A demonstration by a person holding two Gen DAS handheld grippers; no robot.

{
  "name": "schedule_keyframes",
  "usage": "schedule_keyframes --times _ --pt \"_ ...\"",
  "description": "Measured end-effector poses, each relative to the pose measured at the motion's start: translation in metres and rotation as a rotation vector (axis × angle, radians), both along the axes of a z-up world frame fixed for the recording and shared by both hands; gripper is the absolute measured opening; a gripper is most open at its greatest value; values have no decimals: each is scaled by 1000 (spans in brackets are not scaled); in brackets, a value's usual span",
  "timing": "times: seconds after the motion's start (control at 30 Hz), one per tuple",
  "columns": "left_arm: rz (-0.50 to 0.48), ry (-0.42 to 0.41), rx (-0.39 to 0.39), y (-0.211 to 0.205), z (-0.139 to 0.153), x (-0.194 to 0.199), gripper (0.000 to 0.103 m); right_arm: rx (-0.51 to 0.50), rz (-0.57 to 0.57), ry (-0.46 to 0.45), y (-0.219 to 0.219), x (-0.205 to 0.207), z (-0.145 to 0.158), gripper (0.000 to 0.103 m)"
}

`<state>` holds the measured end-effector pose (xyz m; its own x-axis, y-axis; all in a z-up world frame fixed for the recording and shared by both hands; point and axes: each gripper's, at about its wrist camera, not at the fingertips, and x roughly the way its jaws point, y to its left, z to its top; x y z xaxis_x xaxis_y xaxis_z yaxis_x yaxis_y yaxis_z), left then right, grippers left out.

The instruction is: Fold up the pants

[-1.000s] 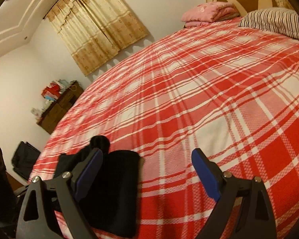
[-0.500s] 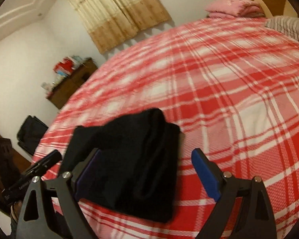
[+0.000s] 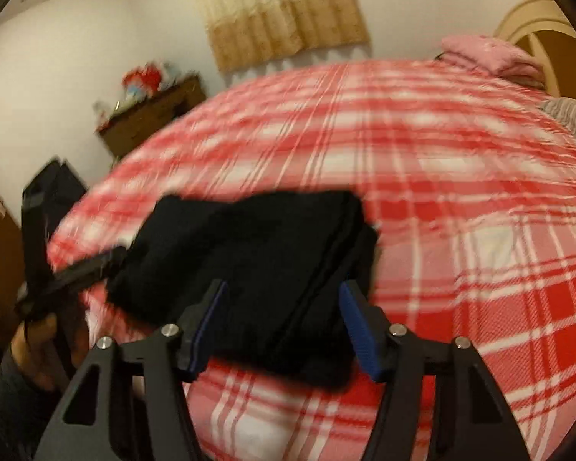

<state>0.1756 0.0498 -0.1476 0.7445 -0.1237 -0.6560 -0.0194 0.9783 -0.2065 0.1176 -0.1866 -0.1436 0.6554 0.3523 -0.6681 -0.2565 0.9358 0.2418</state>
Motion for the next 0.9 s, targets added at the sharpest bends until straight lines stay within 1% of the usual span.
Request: schedule_keyframes --times 0.07,0.1,0.13,0.2,0.27,0.33,0.4,0.47,0.53,0.6,0.7,0.77,0.8,0.87,0.9 --pt "1 -2 2 0 1 -1 66 -20 -3 18 4 1 -7 59" --pt "0 -3 7 0 1 -1 66 -27 -11 28 3 4 -9 55" --pt "2 -5 13 -1 1 -1 66 -21 -16 38 1 7 -10 51" --pt "7 -4 11 -1 0 0 66 23 -15 53 -7 10 -11 48" --pt "3 4 7 -2 -2 1 66 48 -13 71 -10 10 -13 47" --pt "0 4 15 -3 -3 0 66 53 -9 79 -7 9 -15 46" --pt "2 1 20 -1 -3 0 66 16 -23 45 -3 5 -9 46" --pt "8 0 30 -1 -2 0 66 -7 -45 -13 -1 -2 3 46" --pt "15 1 47 0 -3 1 66 -12 -26 -27 3 -5 9 47" --pt "15 10 50 1 -6 1 66 -35 -3 4 11 -4 6 47" --pt "23 12 53 2 -7 1 70 -64 9 86 14 5 -13 46" --pt "36 8 60 3 -7 0 78 -64 -7 113 10 9 -22 46" --pt "44 8 60 3 -8 0 80 -48 -4 116 7 10 -23 44" --pt "42 13 42 5 -10 1 82 -22 1 114 3 11 -22 36" --pt "42 19 33 6 -11 2 82 -1 12 107 1 10 -21 26"
